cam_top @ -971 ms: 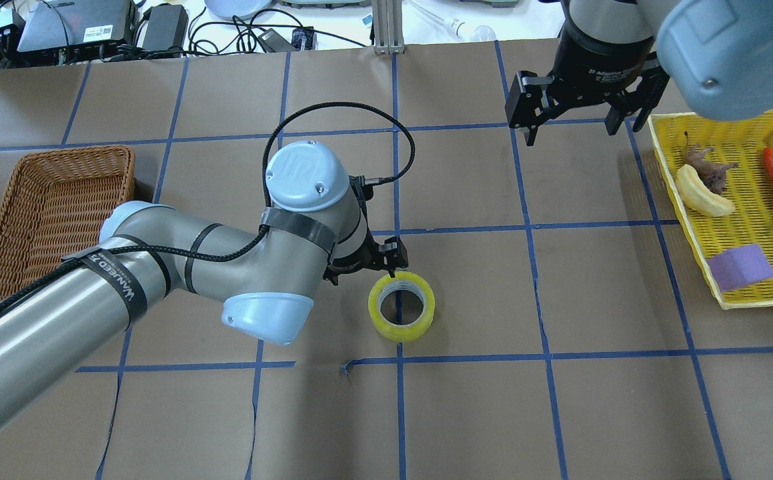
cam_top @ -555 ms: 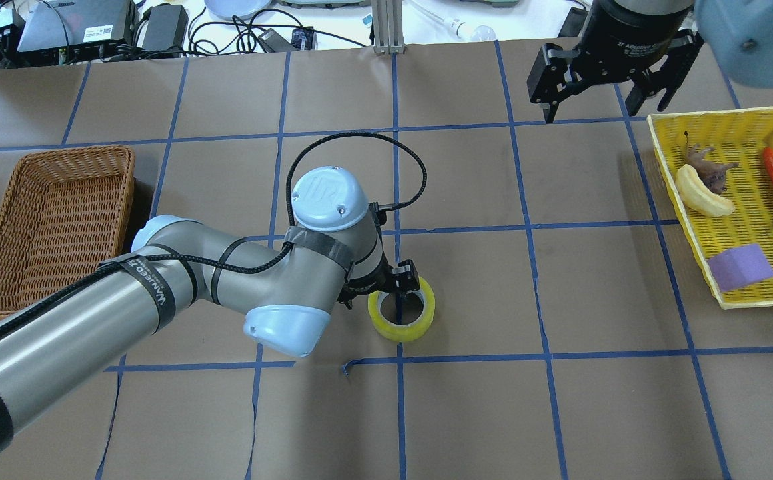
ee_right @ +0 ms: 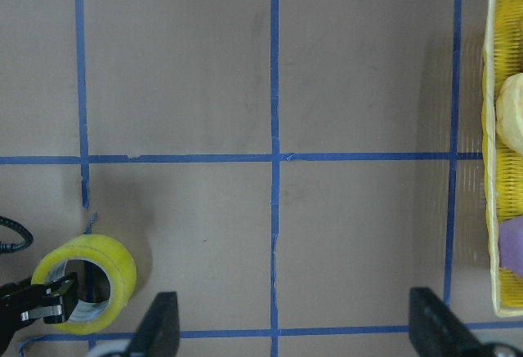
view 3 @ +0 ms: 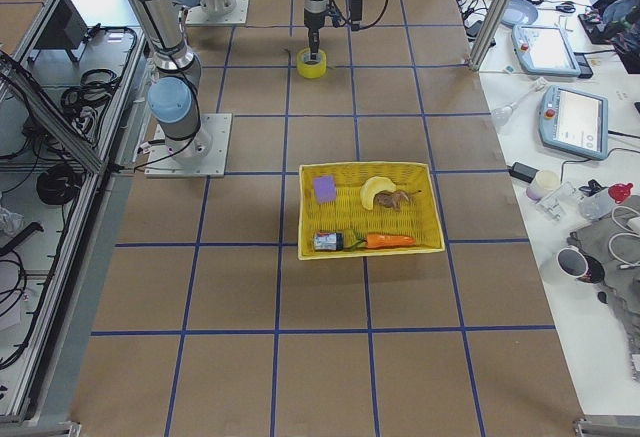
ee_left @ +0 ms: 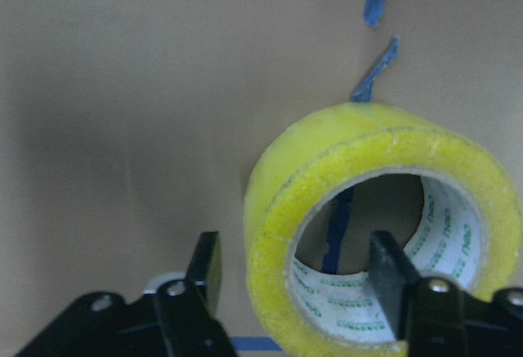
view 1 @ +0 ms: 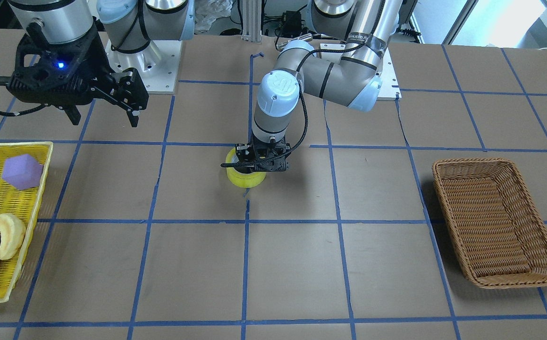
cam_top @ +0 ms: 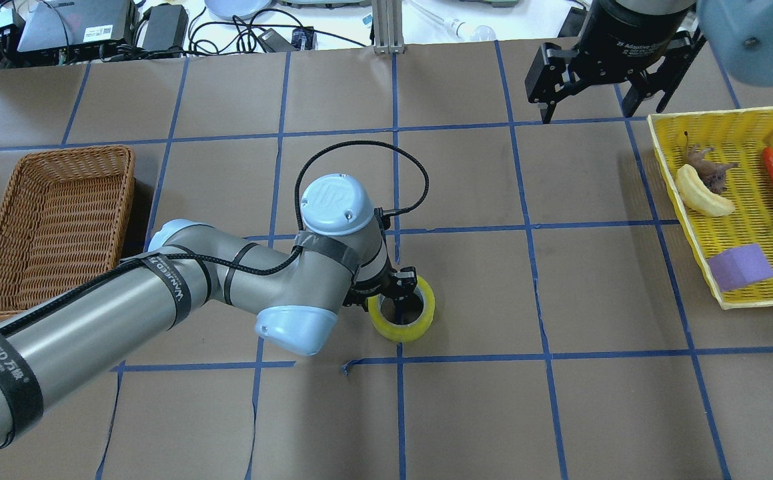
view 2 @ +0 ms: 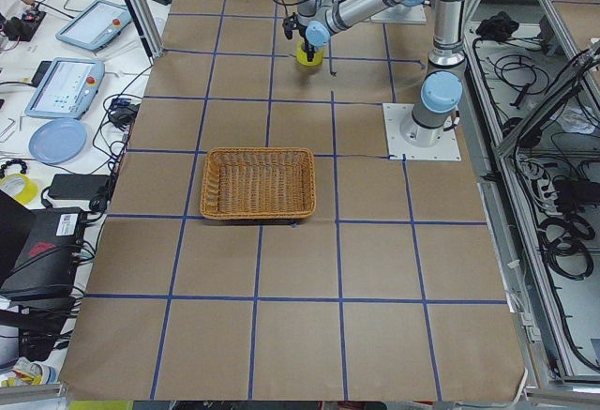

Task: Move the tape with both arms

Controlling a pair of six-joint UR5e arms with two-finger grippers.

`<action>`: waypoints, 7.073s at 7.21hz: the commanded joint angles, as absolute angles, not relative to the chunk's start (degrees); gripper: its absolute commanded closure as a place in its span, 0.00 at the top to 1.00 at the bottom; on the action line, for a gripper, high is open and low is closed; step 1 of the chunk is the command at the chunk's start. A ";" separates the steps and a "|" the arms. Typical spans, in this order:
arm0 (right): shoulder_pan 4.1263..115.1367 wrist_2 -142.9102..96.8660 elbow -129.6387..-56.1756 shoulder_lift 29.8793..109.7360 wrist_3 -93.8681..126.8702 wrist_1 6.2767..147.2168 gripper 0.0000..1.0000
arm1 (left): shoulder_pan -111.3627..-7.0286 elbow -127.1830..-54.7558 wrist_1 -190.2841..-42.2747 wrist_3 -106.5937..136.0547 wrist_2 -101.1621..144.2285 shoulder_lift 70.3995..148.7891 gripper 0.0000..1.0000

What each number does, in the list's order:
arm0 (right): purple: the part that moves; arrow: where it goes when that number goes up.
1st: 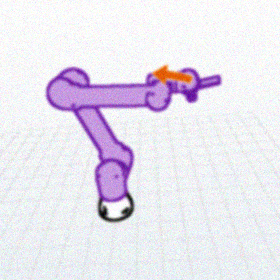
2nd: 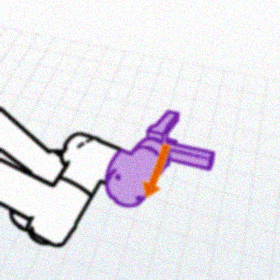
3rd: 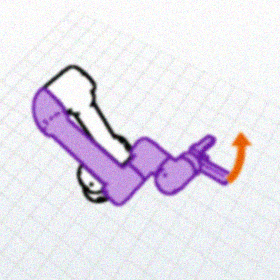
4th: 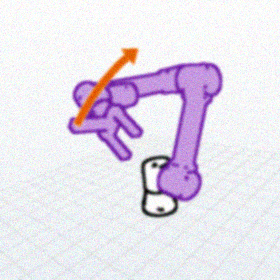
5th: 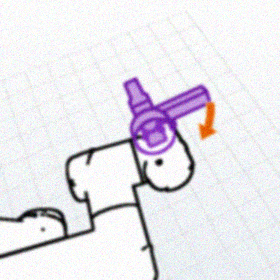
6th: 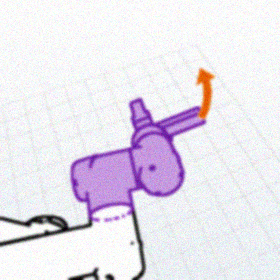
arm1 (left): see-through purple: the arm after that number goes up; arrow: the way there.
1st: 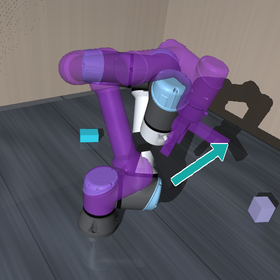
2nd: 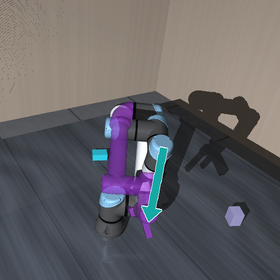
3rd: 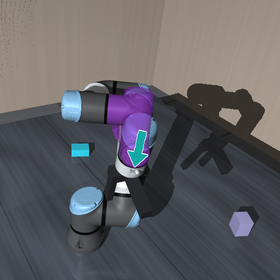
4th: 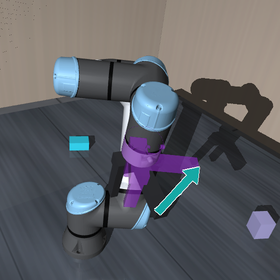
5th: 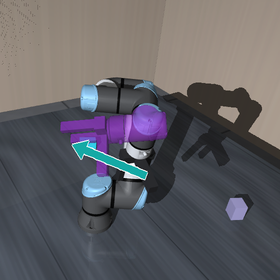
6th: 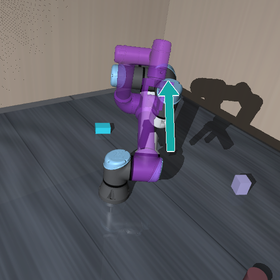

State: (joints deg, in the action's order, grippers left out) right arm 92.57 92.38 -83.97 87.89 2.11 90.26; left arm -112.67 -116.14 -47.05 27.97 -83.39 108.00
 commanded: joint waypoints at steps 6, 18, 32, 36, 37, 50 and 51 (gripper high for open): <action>92.72 92.29 -84.20 87.89 2.11 90.35 1.00 | -106.38 -115.66 -56.50 3.15 -91.85 94.86 0.00; 93.08 92.20 -84.46 87.89 2.29 90.53 1.00 | -50.46 -96.15 -62.05 -50.88 -88.07 109.93 0.00; 93.08 92.20 -84.37 87.89 2.37 90.62 1.00 | -80.80 -90.37 -72.67 -14.63 -87.98 99.58 0.90; 93.08 92.20 -84.37 87.89 2.37 90.53 1.00 | -88.94 -84.37 -88.15 -7.82 -91.38 93.97 1.00; 93.08 92.20 -84.46 87.89 2.29 90.53 1.00 | -88.95 -84.37 -87.81 -7.65 -91.23 93.87 1.00; 93.08 92.20 -84.46 87.98 2.37 90.61 1.00 | -89.30 -84.46 -87.98 -4.75 -91.58 93.16 1.00; 93.08 92.20 -84.55 87.98 2.37 90.53 1.00 | -89.30 -84.55 -87.98 -4.75 -91.58 93.25 1.00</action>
